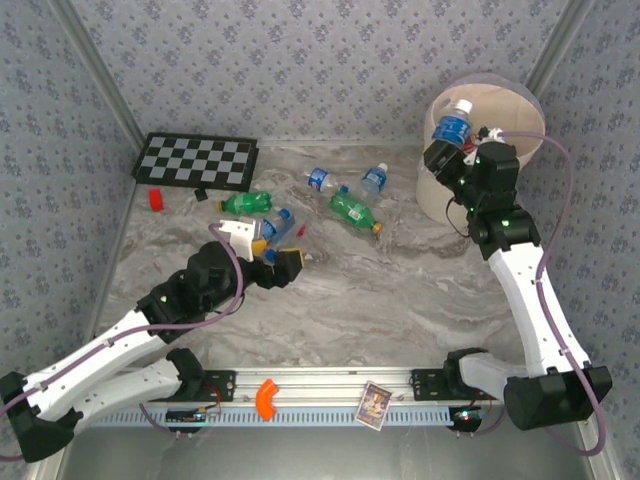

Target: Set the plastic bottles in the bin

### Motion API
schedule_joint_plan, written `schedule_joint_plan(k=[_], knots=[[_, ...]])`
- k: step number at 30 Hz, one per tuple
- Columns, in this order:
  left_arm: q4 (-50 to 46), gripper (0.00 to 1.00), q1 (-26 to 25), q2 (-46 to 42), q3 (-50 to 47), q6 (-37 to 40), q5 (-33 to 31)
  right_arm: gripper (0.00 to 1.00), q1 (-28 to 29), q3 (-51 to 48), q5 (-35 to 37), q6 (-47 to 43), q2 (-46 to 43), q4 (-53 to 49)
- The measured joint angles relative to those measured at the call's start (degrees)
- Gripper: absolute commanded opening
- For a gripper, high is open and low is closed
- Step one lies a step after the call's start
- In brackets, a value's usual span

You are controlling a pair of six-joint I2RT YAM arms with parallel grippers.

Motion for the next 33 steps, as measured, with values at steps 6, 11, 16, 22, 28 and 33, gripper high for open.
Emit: schedule_joint_plan(k=[6,11,16,22,28,33], knots=[[0.0,1.0,0.0,0.0,0.0,0.0,0.0,0.5,-5.2,0.2,1.9,5.6,2.4,4.3],[0.0,1.0,0.0,-0.1,0.0,0.0,0.0,0.5,-8.4,2.9,4.3,10.2,6.6,7.5],[0.0,1.0,0.0,-0.2,0.0,0.0,0.0,0.5,-10.6,4.9,7.8,16.5,10.0,12.1],[-0.3,1.0,0.0,-1.5,0.0,0.0,0.0,0.51,-11.0,9.8,10.5,22.3,16.3,14.4],[-1.0,1.0,0.0,-2.4,0.0,0.0,0.0,0.56,-11.1,14.7,11.7,25.7,22.6,14.6],[-1.9,1.0,0.0,-3.4,0.0,0.0,0.0,1.0,-11.4,20.3,11.0,25.2,26.9,12.2]])
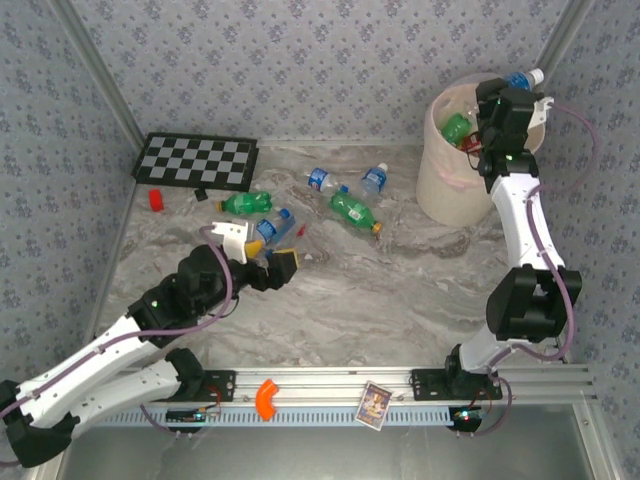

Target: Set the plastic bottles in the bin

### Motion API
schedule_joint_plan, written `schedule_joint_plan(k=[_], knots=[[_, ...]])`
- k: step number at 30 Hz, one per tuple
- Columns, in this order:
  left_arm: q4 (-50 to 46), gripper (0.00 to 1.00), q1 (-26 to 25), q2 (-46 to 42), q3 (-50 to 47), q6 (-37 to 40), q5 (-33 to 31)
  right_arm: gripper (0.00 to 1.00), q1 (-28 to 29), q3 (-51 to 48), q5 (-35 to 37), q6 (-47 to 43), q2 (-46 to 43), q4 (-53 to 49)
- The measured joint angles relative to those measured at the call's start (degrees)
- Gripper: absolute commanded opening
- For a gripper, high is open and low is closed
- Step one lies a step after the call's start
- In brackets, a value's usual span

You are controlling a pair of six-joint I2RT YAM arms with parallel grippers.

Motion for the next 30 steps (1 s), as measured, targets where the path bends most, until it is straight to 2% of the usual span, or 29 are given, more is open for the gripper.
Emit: schedule_joint_plan(k=[8,17,24,30], knots=[[0.0,1.0,0.0,-0.3,0.0,0.0,0.0,0.99,0.5,0.3,-0.9,-5.3,-1.3,-0.7],[0.1,1.0,0.0,0.2,0.0,-0.2,0.0,1.0,5.0,-0.2,-0.9,-14.2,-8.1,-1.5],[0.2,1.0,0.0,1.0,0.0,-0.2,0.0,0.99,11.1,-3.3,-0.4,-21.9,-12.8,-1.4],[-0.4,1.0,0.0,2.9,0.0,-0.8,-1.6,0.99,18.8,-7.0,-0.3,-30.1,-13.2,-1.9]])
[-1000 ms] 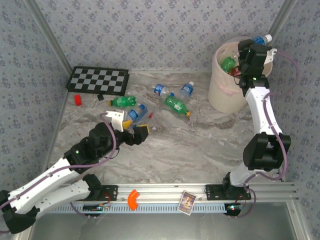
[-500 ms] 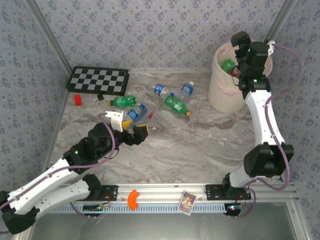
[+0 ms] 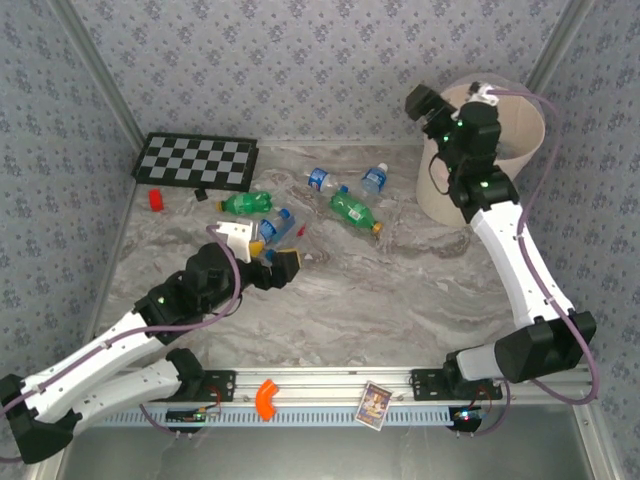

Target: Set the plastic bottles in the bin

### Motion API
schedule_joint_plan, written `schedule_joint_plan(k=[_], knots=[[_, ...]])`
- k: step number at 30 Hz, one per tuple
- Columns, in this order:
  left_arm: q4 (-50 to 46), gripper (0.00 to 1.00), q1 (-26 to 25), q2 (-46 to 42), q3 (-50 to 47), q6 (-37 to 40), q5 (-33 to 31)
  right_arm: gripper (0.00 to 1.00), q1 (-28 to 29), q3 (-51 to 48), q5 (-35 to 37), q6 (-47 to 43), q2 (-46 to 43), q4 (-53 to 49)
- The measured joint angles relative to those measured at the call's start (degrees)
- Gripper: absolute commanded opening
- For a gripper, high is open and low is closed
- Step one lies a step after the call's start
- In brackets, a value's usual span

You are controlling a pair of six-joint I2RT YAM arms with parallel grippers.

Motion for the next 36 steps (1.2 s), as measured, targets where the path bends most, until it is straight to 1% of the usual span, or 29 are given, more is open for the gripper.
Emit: schedule_joint_plan(k=[5,8,14,23,30,36], knots=[[-1.2,1.0,0.3,1.4,0.0,-1.0,-1.6,1.0,7.0,-1.9,1.3,-8.3,0.0,-1.0],[-1.8,1.0,0.4,2.1,0.0,-1.5,-2.7,1.0,10.3,-3.1,2.3,-12.7,0.0,-1.3],[-3.3,1.0,0.7,4.1,0.0,-2.9,-4.4,1.0,13.8,-4.4,3.7,-19.6,2.6,-3.1],[-4.0,1.0,0.8,6.1,0.0,-4.0,-4.4,1.0,14.4,-5.5,2.1,-23.8,10.3,-9.4],[-4.0,1.0,0.8,6.1,0.0,-4.0,-4.4,1.0,13.0,-6.1,-5.1,-25.0,16.9,-13.7],[-4.0,1.0,0.9,6.2,0.0,-4.0,-4.4,1.0,9.0,-5.9,-11.1,-24.9,23.5,-16.5]])
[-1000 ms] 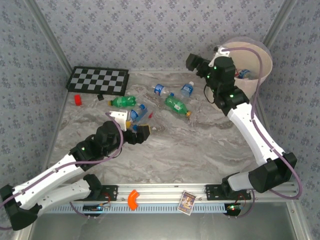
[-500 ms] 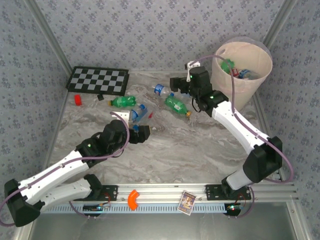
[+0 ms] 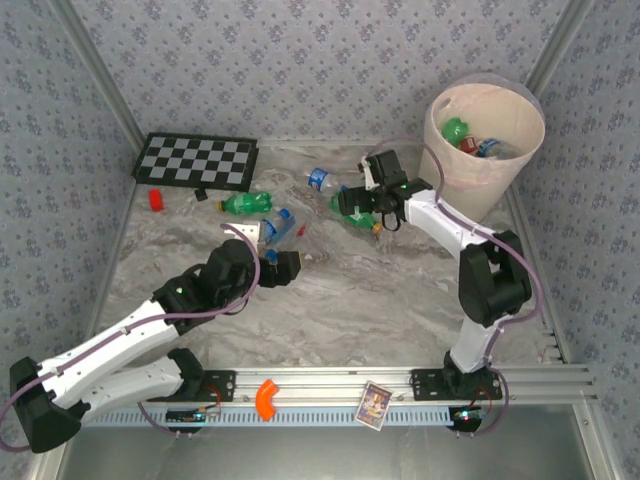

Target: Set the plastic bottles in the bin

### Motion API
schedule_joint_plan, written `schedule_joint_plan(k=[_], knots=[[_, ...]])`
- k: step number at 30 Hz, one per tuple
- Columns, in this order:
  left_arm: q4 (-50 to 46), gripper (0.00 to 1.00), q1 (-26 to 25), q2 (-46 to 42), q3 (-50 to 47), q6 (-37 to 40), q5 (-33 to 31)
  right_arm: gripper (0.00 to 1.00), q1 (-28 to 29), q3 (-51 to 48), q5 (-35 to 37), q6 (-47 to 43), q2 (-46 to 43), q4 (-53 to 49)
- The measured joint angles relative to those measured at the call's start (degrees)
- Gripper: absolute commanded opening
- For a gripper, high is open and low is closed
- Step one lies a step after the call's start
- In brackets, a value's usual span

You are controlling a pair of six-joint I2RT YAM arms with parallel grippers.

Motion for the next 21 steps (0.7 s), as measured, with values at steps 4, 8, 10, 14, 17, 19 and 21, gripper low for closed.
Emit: schedule_joint_plan(k=[4,8,10,14,17,19,21], knots=[[0.0,1.0,0.2,0.0,0.0,0.0,0.0,1.0,-1.7,0.4,-1.5,-0.1,3.4,-1.1],[0.0,1.0,0.2,0.6,0.0,0.0,0.0,1.0,-1.4,1.7,-2.3,-0.6,6.0,-2.1],[0.0,1.0,0.2,0.9,0.0,0.0,0.2,1.0,-1.1,2.5,-2.6,-0.9,7.0,-2.6],[0.0,1.0,0.2,1.4,0.0,0.0,0.2,0.99,-0.4,3.9,-2.6,-1.7,8.9,-3.1],[0.0,1.0,0.2,1.4,0.0,0.0,0.4,0.98,0.2,4.5,-2.6,-2.4,9.7,-3.7],[0.0,1.0,0.3,1.5,0.0,0.0,0.7,0.97,0.7,4.8,-2.7,-2.8,10.0,-4.4],[0.0,1.0,0.3,1.6,0.0,0.0,1.0,0.96,1.3,5.1,-2.6,-3.2,10.1,-4.7]])
